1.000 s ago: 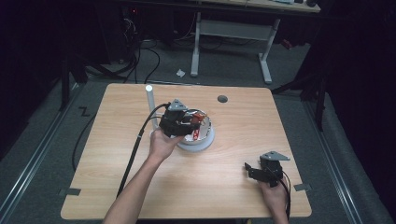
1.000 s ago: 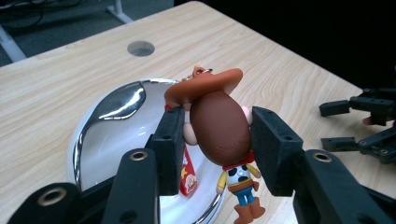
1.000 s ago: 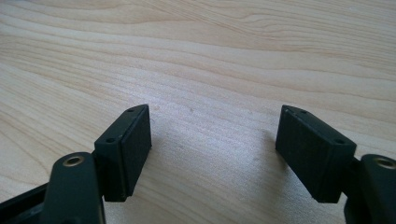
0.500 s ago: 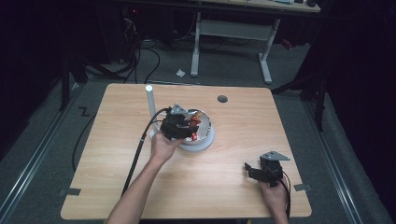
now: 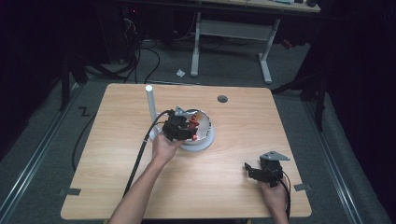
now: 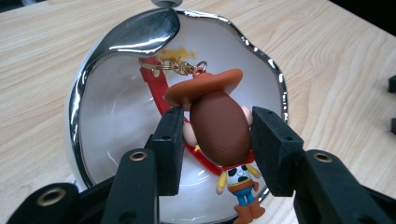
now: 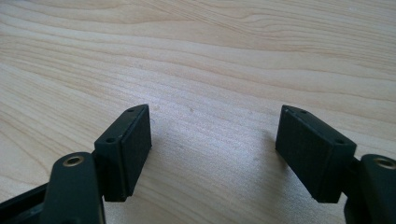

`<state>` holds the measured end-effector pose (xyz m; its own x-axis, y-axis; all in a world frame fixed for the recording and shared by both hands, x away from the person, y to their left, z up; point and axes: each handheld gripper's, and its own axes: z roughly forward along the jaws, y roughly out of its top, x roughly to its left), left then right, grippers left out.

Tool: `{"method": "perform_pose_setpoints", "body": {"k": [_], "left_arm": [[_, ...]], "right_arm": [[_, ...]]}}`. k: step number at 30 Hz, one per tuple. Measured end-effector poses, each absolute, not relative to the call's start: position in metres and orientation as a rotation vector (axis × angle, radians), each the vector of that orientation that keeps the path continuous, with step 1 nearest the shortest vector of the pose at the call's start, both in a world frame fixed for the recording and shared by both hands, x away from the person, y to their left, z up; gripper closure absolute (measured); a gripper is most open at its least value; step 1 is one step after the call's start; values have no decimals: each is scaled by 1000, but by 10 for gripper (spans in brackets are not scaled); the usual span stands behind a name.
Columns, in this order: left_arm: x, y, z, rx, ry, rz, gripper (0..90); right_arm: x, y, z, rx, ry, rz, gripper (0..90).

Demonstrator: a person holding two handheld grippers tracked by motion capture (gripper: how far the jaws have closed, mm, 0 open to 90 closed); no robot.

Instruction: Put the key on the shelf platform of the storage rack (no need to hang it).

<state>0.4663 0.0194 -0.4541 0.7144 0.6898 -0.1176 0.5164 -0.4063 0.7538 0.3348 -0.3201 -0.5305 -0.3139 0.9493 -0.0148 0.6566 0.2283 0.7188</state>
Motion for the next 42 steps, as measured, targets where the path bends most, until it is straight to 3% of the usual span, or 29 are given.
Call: {"method": "perform_pose_setpoints", "body": {"k": [16, 27, 42], "left_arm": [[469, 17, -457, 2115, 952, 290, 551], [462, 27, -443, 2087, 931, 305, 431], [445, 60, -416, 2019, 918, 342, 381]], "right_arm": [[335, -320, -531, 1475, 2053, 860, 270], [335, -320, -531, 1473, 2054, 859, 270], [335, -320, -531, 1474, 2054, 858, 271]]}}
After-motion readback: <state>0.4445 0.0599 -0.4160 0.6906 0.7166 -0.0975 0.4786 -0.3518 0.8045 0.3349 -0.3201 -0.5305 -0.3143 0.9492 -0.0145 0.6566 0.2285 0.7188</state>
